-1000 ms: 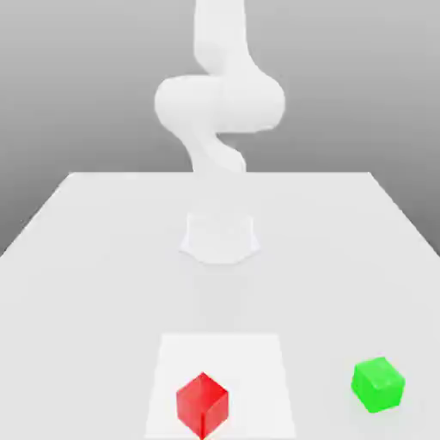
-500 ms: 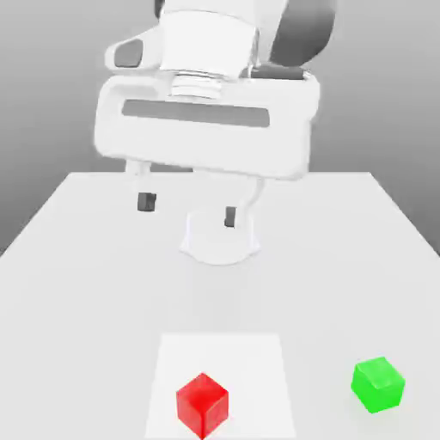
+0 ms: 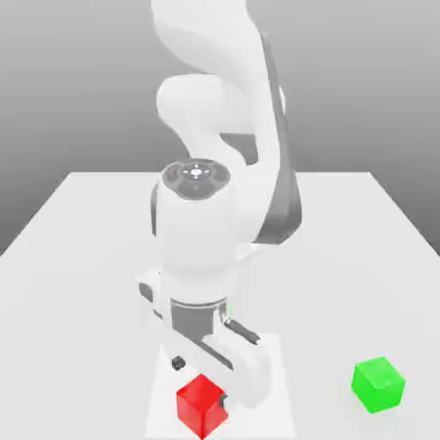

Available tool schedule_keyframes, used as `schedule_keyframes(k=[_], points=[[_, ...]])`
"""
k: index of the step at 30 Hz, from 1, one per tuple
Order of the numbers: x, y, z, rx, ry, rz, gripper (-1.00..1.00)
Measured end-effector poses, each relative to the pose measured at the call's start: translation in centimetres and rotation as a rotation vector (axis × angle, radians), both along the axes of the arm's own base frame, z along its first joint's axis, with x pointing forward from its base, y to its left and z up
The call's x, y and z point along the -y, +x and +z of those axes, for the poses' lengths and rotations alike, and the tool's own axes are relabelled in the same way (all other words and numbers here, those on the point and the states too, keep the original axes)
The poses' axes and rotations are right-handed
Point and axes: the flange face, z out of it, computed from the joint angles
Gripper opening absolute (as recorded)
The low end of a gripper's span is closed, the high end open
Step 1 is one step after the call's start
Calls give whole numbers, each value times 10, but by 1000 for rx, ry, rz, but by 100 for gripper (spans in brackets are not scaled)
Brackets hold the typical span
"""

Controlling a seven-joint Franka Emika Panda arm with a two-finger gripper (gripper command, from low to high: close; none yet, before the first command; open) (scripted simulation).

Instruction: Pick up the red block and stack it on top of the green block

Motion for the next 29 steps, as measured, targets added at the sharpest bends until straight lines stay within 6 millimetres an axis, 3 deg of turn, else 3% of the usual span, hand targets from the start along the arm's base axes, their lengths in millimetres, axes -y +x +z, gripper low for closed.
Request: schedule_keyframes(k=[7,12,17,21,23,25,26,29], points=[[0,0,-1,1,0,0,-100],[-3,0,52,1,0,4,-100],[-123,-6,76,1,4,134,-100],[-222,-35,87,1,2,248,-100],[-246,-44,71,3,1,275,-100],[-252,-47,47,2,1,283,-100],[-253,-48,37,2,0,285,100],[-253,-48,37,2,0,285,100]])
